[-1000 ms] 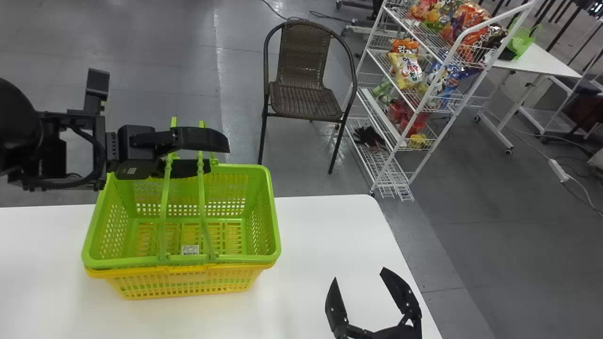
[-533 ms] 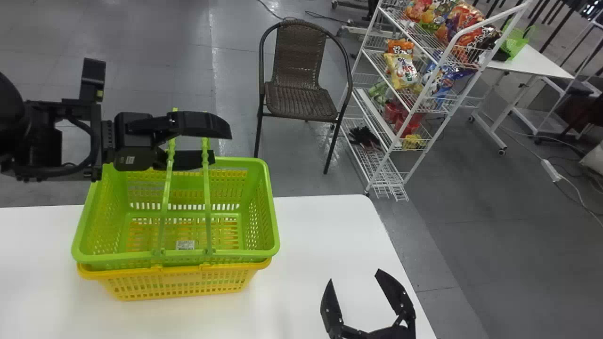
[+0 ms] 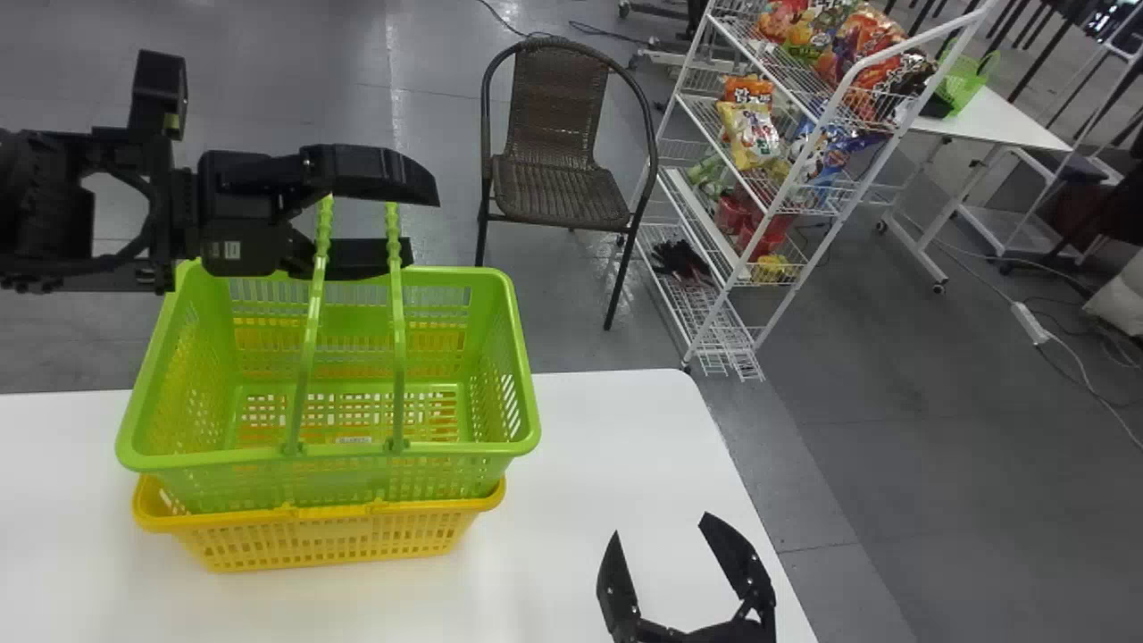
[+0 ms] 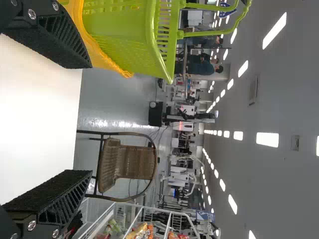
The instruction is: Grasp handle with right gripper to insert into left gripper then lift and swing left to center
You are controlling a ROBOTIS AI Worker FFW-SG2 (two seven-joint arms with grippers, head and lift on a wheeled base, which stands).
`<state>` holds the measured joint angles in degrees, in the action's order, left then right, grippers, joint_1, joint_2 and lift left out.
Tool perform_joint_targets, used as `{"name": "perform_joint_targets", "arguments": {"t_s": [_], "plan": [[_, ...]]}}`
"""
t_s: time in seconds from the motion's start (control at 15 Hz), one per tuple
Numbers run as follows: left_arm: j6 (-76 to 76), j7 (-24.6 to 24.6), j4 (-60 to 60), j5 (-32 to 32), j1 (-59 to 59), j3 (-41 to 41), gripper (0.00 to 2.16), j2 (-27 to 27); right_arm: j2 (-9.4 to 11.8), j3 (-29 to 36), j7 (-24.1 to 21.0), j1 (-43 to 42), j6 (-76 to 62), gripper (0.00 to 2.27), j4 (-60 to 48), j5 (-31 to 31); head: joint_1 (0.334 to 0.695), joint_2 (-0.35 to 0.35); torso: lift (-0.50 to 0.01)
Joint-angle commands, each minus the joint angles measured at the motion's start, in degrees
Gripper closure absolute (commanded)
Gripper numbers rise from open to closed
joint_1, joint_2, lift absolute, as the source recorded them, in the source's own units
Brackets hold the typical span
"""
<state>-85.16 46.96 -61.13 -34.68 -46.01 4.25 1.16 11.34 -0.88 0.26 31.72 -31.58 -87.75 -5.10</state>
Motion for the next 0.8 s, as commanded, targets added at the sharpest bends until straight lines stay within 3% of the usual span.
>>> {"name": "perform_joint_targets", "arguments": {"t_s": [0.0, 0.73], "plan": [[-2.2, -0.9, 0.0, -1.0, -1.3, 1.7, 0.14, 0.3, 0.0, 0.0, 0.0, 0.0, -0.3, 0.05, 0.3, -0.1, 0.695, -0.324, 0.000], [-4.9, -1.6, 5.5, -2.5, -11.5, 4.5, 0.14, 1.6, 0.0, -0.4, 0.0, -0.2, -0.3, 0.06, 0.6, 0.0, 0.695, -0.290, 0.000]]}}
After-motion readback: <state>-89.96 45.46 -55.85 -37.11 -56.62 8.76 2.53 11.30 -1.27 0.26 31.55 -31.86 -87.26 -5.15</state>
